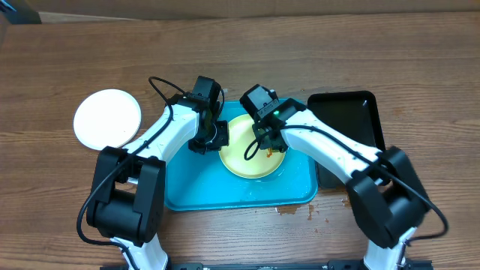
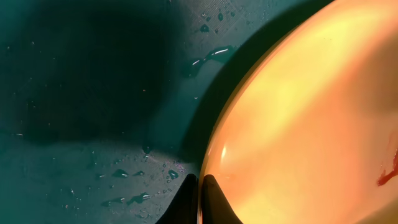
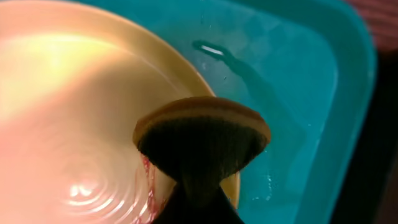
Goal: Clean dirty plates on tray and stack at the side
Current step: 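Scrub the yellow plate surface with the sponge in the right gripper, then return the sponge to the basin, release it, raise the right arm, then lift the yellow plate with the left gripper and tilt it over the basin, then carry the yellow plate left and stack it on the white plates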
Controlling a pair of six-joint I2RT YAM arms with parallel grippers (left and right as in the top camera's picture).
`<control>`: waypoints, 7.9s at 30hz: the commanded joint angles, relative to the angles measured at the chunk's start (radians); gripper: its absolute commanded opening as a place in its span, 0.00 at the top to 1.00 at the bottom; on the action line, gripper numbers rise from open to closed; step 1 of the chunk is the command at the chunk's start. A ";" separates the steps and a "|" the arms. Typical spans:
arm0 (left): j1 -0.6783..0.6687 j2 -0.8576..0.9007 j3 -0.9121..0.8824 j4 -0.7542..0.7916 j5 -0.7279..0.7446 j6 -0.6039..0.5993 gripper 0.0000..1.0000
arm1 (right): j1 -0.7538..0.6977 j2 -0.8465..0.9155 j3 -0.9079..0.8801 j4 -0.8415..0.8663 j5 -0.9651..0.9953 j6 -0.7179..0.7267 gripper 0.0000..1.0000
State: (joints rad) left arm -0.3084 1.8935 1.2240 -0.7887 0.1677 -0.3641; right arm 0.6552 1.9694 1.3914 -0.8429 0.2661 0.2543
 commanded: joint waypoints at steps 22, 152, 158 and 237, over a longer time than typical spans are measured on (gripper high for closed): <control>-0.008 0.004 -0.003 0.001 -0.002 0.001 0.96 | -0.036 0.090 0.013 -0.015 -0.245 0.001 0.96; -0.043 -0.006 0.087 -0.075 -0.114 0.068 0.96 | -1.102 -0.055 0.349 -0.277 -0.241 -0.094 0.00; -0.019 -0.023 0.280 -0.198 -0.097 0.120 0.96 | -1.102 -0.055 0.349 -0.277 -0.241 -0.094 0.00; -0.471 -0.020 0.481 0.245 -0.401 0.058 0.96 | -1.102 -0.055 0.349 -0.277 -0.241 -0.094 0.00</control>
State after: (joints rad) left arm -0.8730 1.8942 1.6852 -0.5236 -0.5140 -0.0895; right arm -0.4446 1.9308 1.7317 -1.1229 0.0231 0.1570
